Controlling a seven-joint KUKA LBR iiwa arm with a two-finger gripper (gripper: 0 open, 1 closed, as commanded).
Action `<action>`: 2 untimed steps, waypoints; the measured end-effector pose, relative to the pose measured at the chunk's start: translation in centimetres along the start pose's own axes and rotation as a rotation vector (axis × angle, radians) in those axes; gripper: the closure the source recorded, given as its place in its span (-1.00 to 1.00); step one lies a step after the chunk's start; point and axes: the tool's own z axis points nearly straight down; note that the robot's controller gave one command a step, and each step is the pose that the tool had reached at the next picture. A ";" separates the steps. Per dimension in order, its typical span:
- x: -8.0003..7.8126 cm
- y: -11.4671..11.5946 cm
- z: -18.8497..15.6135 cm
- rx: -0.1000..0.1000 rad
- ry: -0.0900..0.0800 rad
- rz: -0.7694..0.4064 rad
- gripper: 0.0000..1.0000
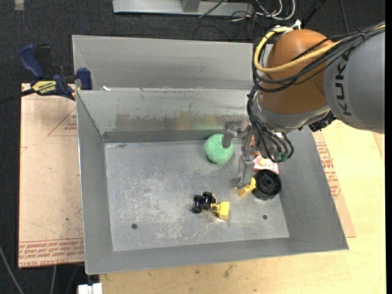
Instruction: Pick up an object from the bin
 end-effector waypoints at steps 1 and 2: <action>-0.1 0.0 -0.5 0.000 -0.008 0.000 -1.00; -0.5 -1.4 3.5 -0.001 -0.017 0.038 -1.00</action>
Offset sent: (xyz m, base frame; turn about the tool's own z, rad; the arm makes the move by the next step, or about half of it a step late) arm 0.0035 -0.0341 -0.0929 0.0907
